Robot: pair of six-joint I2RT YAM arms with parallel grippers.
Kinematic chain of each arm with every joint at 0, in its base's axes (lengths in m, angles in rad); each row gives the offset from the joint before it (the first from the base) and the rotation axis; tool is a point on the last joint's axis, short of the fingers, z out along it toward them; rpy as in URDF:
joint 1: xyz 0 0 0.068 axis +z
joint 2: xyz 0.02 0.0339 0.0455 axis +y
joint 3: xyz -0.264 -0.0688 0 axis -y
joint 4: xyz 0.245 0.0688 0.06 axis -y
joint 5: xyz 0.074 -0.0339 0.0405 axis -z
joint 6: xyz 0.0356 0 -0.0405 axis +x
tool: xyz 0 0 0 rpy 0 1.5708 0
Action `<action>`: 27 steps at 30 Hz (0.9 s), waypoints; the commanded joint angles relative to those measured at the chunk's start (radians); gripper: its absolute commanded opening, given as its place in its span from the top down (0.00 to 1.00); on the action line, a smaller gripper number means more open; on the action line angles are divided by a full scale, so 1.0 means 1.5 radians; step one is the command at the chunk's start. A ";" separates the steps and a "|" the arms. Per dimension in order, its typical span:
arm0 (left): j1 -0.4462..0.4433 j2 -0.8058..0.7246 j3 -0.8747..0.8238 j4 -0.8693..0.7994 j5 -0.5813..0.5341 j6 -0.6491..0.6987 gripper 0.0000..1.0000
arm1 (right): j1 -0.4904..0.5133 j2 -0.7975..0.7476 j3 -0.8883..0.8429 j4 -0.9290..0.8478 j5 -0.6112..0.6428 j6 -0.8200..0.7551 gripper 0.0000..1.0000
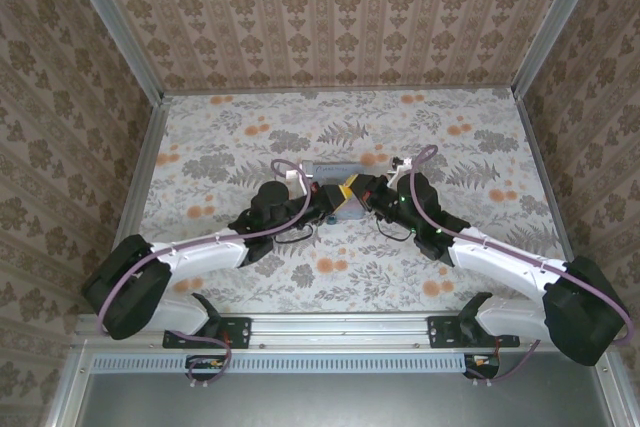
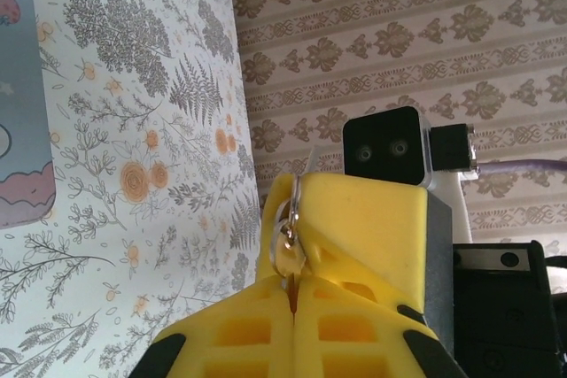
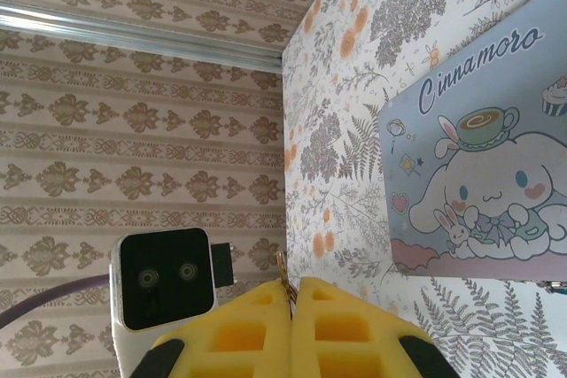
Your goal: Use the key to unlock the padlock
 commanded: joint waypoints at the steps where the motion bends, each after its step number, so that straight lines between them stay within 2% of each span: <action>1: -0.007 0.010 0.024 0.033 -0.006 0.005 1.00 | -0.002 0.004 0.000 0.005 -0.005 0.004 0.84; 4: 0.000 0.006 0.017 0.030 -0.014 0.007 1.00 | -0.024 -0.017 0.005 -0.040 0.001 -0.005 0.41; 5: 0.006 0.002 0.015 0.025 -0.016 0.009 1.00 | -0.033 -0.025 0.010 -0.061 0.000 -0.012 0.31; 6: 0.011 -0.002 0.012 0.021 -0.017 0.011 1.00 | -0.042 -0.033 0.015 -0.078 -0.002 -0.021 0.27; 11: 0.033 -0.033 0.023 -0.052 -0.018 0.039 1.00 | -0.085 -0.038 0.038 -0.120 -0.045 -0.060 0.26; 14: 0.035 -0.049 0.060 -0.149 -0.019 0.071 1.00 | -0.099 -0.030 0.036 -0.132 -0.074 -0.084 0.26; 19: 0.036 -0.053 0.166 -0.333 -0.021 0.112 1.00 | -0.101 -0.029 0.027 -0.162 -0.100 -0.147 0.27; 27: 0.038 -0.030 0.353 -0.517 -0.013 0.124 1.00 | -0.106 -0.081 0.019 -0.238 -0.066 -0.200 0.28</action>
